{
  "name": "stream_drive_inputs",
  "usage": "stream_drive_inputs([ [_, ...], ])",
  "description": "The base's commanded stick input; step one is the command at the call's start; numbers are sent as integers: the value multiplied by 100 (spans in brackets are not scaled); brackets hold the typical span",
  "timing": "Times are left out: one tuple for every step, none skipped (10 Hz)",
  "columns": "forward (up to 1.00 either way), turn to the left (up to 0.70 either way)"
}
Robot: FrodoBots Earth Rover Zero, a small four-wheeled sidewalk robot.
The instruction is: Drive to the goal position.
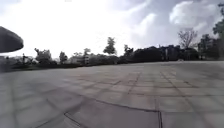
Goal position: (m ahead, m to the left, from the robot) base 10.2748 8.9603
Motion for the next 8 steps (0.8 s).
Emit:
stream_drive_inputs([
  [85,28],
  [85,34],
  [85,34],
  [85,34],
  [85,34],
  [85,34],
  [85,34],
  [85,34],
])
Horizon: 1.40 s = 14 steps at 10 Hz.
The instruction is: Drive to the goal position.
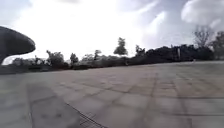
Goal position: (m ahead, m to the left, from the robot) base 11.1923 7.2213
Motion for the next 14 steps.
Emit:
stream_drive_inputs([
  [85,31],
  [85,12],
  [85,0],
  [85,0],
  [85,0],
  [85,0],
  [85,0],
  [85,0],
  [85,0],
  [85,0],
  [85,0],
  [85,0],
  [85,2],
  [85,12],
])
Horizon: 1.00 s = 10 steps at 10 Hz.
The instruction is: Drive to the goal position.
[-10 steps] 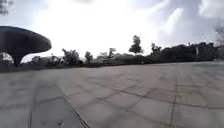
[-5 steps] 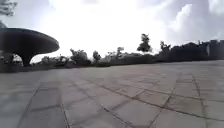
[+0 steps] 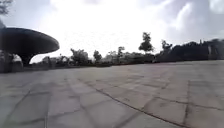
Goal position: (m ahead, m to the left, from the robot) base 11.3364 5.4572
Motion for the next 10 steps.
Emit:
stream_drive_inputs([
  [85,29],
  [85,34],
  [85,34],
  [85,34],
  [85,34],
  [85,34],
  [85,29],
  [85,10],
  [85,0],
  [85,0],
])
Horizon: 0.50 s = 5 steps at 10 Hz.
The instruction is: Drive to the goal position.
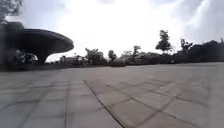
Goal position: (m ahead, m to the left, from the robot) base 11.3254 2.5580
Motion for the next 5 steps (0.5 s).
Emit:
stream_drive_inputs([
  [85,0],
  [85,0],
  [85,0],
  [85,0],
  [85,0],
])
